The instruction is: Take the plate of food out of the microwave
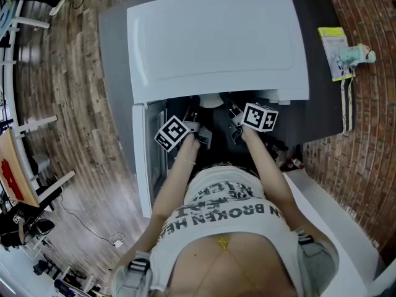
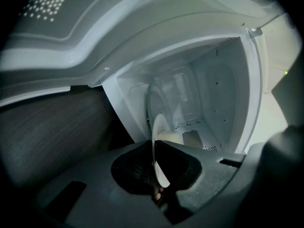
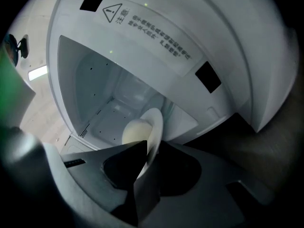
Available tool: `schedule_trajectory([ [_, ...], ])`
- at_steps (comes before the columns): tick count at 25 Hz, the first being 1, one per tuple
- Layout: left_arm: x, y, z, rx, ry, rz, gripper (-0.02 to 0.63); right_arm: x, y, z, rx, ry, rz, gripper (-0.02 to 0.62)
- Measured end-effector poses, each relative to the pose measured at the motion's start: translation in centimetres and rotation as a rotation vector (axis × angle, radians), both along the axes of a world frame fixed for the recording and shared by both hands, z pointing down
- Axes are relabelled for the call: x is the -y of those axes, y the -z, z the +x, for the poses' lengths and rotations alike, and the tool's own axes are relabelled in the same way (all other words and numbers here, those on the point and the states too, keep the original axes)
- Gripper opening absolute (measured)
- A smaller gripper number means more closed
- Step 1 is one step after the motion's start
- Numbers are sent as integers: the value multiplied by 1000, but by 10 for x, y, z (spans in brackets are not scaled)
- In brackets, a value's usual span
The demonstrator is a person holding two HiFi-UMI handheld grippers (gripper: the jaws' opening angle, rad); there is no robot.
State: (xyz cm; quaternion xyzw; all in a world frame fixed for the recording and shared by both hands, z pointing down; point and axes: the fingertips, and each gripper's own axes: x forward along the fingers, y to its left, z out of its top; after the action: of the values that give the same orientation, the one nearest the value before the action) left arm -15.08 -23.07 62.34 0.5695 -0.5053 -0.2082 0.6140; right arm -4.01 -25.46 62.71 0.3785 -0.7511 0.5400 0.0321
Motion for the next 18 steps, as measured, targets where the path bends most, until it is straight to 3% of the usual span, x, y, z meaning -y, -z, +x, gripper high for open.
schedule_trajectory([
  [18,-4,16,4,28,-19,60,31,-4,13,4,31,-11,28,69],
])
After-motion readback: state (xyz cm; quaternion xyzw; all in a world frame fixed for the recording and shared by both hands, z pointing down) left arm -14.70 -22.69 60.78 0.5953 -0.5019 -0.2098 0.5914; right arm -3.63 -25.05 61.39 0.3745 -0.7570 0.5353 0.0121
